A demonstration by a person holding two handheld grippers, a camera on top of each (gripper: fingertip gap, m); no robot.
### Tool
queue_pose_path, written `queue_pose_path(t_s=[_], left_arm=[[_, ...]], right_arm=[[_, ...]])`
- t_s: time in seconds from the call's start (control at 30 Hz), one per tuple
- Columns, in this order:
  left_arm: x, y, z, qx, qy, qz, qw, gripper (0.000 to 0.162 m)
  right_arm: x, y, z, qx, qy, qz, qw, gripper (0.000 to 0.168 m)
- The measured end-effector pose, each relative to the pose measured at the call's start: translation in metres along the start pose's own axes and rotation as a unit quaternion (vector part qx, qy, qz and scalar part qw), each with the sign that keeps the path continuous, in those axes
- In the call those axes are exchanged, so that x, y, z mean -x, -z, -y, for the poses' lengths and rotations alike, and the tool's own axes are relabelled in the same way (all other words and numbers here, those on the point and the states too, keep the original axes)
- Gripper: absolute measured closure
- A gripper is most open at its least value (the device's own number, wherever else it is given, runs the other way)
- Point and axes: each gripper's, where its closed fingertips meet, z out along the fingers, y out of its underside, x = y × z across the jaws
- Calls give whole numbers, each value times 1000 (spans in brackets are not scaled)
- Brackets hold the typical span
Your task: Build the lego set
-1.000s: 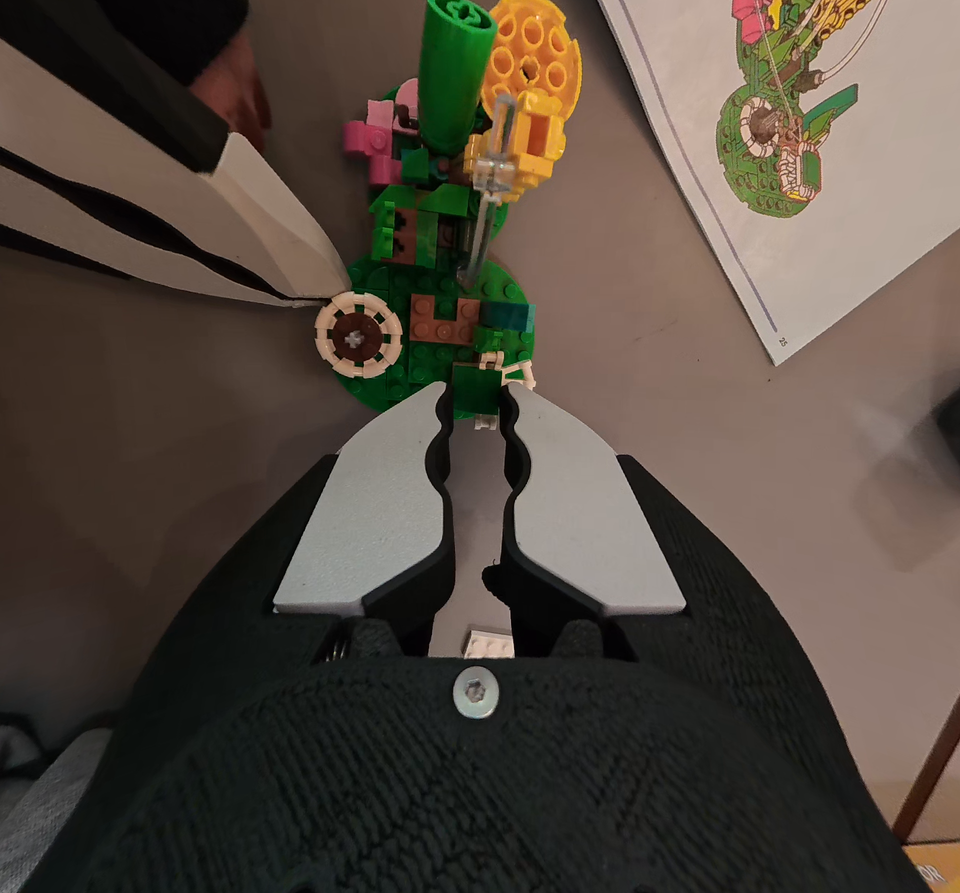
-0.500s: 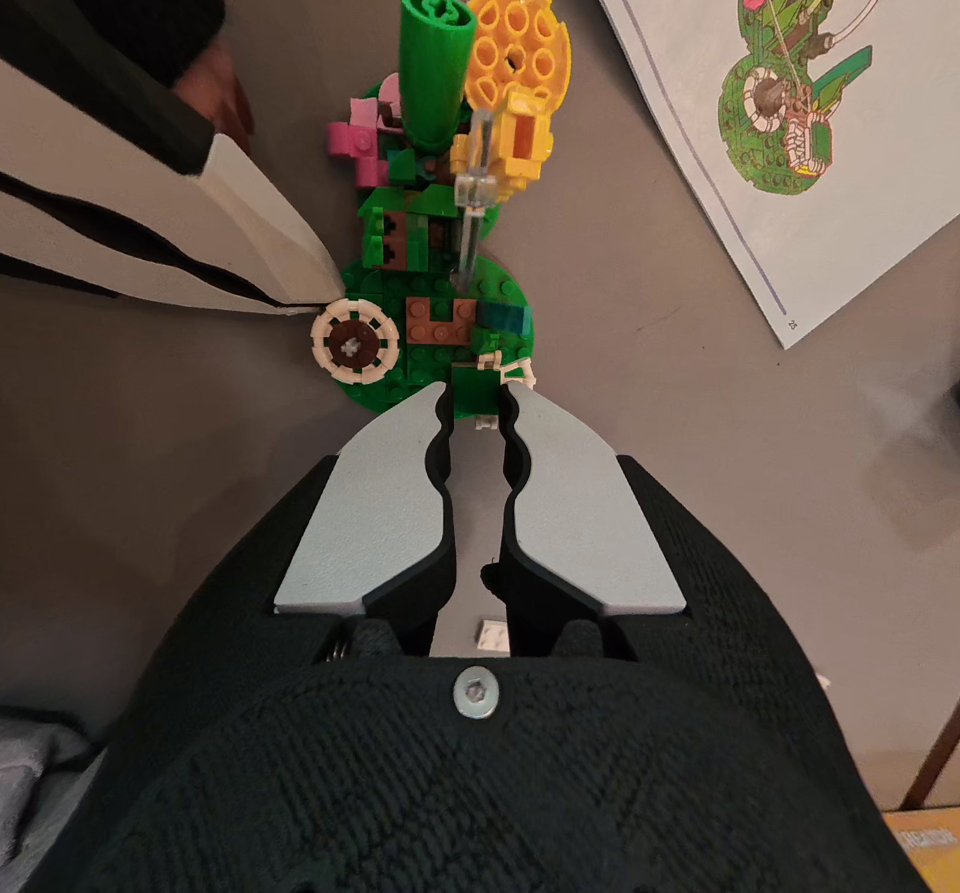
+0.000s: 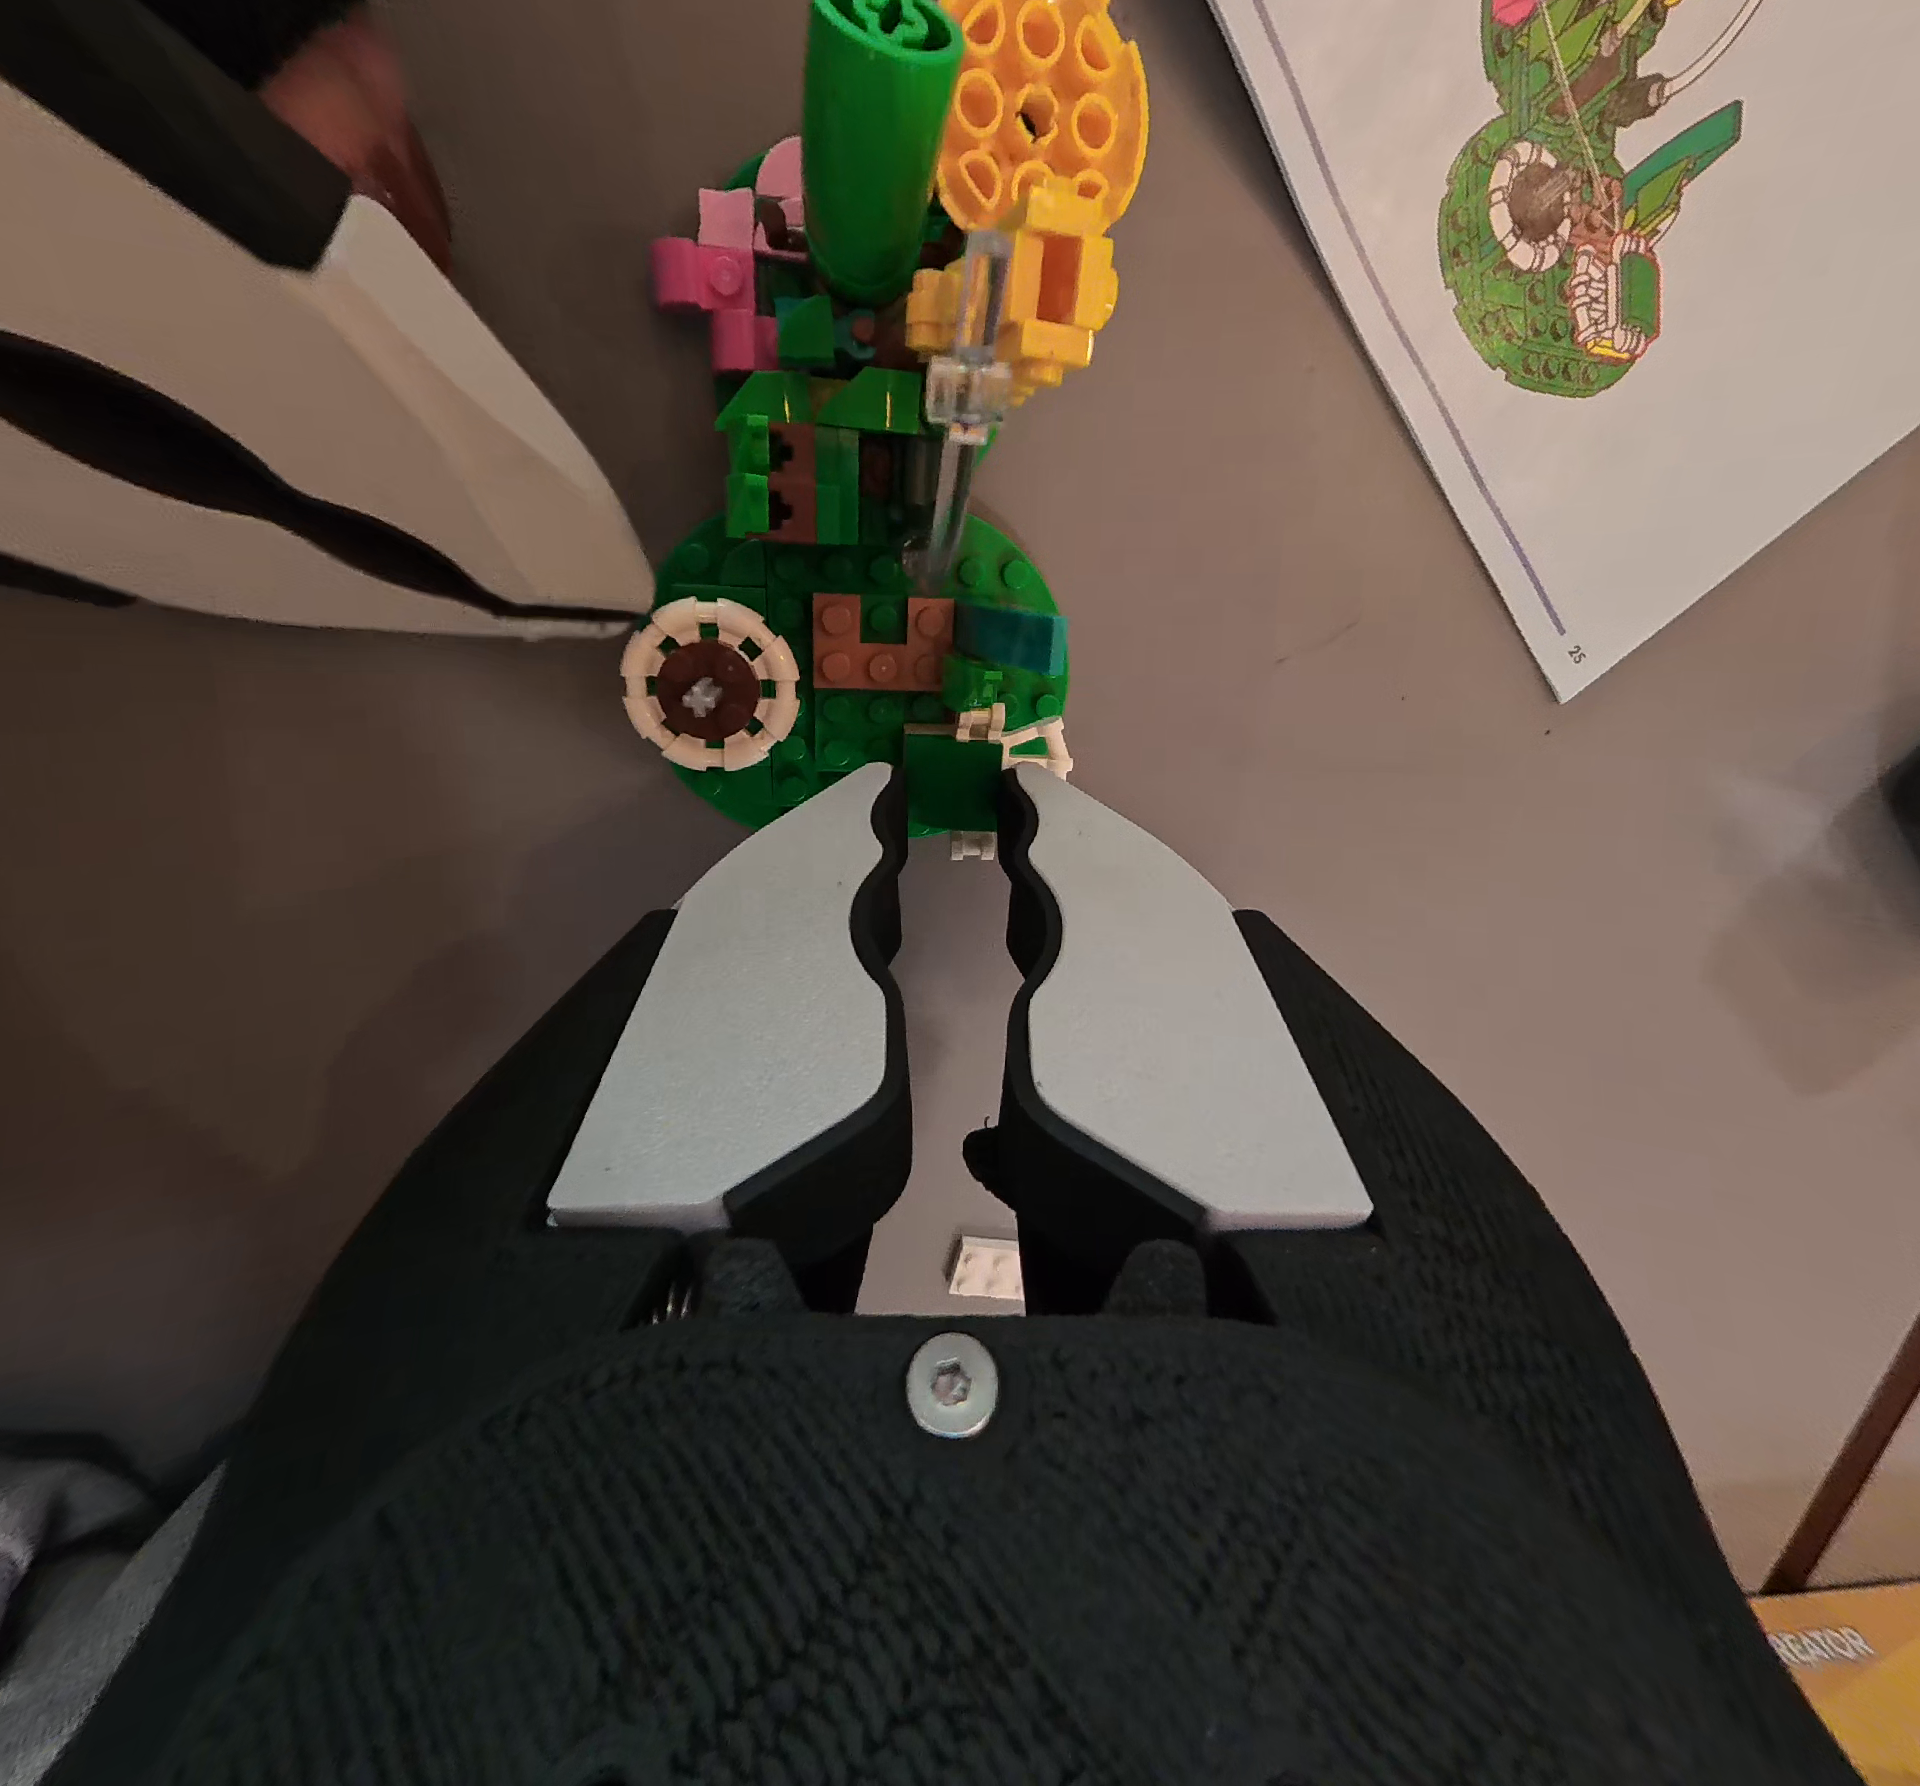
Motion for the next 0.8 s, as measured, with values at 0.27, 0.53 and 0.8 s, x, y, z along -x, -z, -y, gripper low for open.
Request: queue_pose_path(t_s=[0.27,0.53,0.8], left_arm=[[-7,-7,6,40,42,5,998,132],[13,22,13,10,84,76,993,136],[17,25,9,24,99,94,990,136]], right_arm=[[0,0,1,-6,-6,-10,1000,153],[-1,0,2,-16,0,-18,1000,152],[0,-3,1,-29,-31,7,999,146]])
